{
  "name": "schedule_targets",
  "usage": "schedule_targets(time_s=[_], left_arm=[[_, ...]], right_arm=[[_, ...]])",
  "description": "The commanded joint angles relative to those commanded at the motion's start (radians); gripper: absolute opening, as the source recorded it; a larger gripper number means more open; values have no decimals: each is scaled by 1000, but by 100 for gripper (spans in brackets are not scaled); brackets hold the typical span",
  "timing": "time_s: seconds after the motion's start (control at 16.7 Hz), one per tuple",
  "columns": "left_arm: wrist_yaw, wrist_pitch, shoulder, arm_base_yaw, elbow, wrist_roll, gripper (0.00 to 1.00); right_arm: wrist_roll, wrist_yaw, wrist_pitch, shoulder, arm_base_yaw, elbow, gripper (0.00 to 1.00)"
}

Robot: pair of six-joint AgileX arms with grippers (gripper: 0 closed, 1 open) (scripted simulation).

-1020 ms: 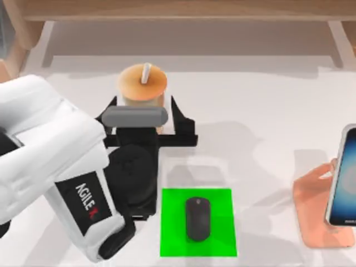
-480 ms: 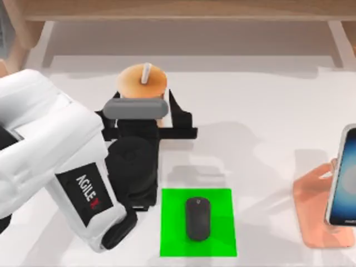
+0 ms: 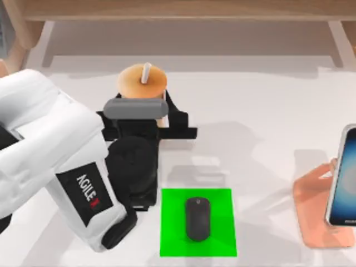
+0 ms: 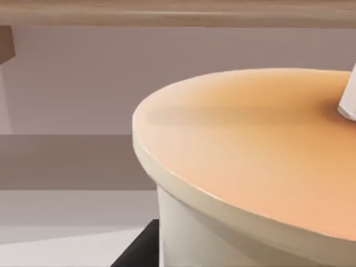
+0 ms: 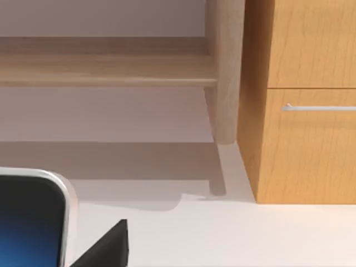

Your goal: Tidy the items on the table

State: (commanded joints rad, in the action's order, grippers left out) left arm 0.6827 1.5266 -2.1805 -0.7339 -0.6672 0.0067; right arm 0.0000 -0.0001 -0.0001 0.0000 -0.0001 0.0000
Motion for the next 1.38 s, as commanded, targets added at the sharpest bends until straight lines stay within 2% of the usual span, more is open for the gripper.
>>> schedule_targets(time_s=[0.12,0.18,1.38], left_arm=[[0,0,0,0,0,0,2],[0,0,0,0,0,0,0],[3,-30,64,4,-22,2,0]], right_arm=[[0,0,0,0,0,0,100],[0,0,0,0,0,0,100],[0,0,0,0,0,0,100]])
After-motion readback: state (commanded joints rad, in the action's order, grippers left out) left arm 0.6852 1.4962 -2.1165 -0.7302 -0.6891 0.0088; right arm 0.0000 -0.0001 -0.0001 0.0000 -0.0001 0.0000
